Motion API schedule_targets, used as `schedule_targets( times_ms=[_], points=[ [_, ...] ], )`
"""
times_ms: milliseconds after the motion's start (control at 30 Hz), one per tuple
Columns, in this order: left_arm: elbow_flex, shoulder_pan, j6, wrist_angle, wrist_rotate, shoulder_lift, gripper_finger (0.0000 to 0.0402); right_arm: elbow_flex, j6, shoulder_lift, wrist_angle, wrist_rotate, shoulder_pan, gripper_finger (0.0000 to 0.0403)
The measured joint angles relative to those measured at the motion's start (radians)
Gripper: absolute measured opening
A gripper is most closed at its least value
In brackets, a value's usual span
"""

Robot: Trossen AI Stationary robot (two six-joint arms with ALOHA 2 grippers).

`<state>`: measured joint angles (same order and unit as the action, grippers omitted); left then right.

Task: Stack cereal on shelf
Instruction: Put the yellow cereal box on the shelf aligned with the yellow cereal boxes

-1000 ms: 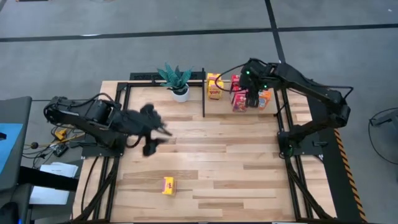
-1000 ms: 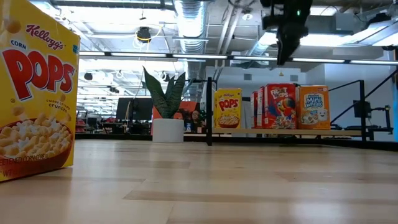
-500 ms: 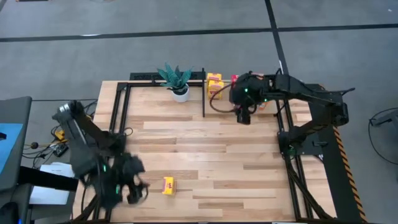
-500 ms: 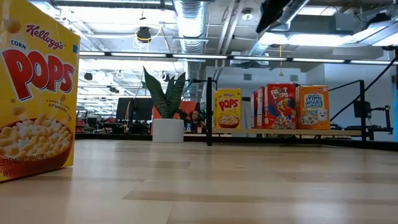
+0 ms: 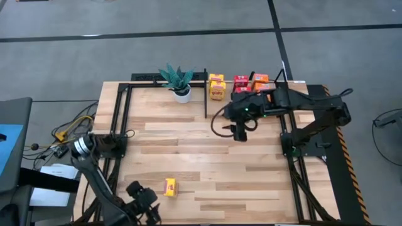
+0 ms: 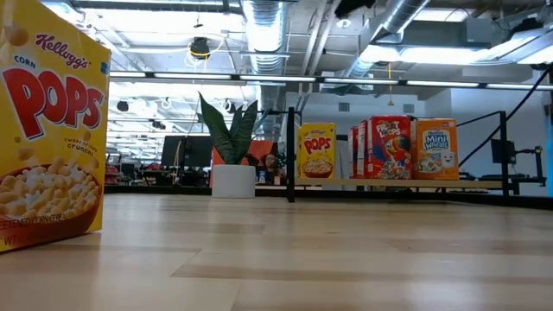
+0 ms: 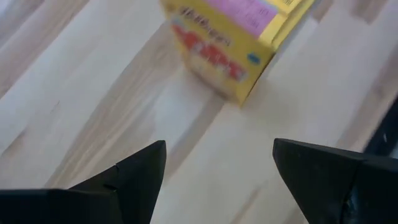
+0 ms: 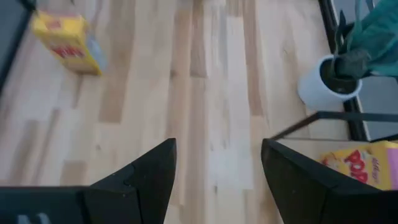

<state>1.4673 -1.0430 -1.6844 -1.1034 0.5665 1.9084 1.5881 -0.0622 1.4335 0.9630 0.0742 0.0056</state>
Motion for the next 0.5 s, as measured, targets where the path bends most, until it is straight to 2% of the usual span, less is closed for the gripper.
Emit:
schedule_targets(
  times_ms=[133,333,500],
  points=[
    [0.000,0.020,0.025,0.041,0.085,0.077,0.0286,0.001,0.074,0.015,0.004,0.000,0.024,0.0260],
    [0.000,0.066,0.169,0.228,0.117,0.194,0.0286,0.000,0.131,0.040,-0.016,0.002,0.065,0.0260],
    [0.000,0.116,0.249,0.283,0.144,0.238,0.0286,0.002,0.134,0.066,-0.019,0.001,0.111,0.0260]
  ],
)
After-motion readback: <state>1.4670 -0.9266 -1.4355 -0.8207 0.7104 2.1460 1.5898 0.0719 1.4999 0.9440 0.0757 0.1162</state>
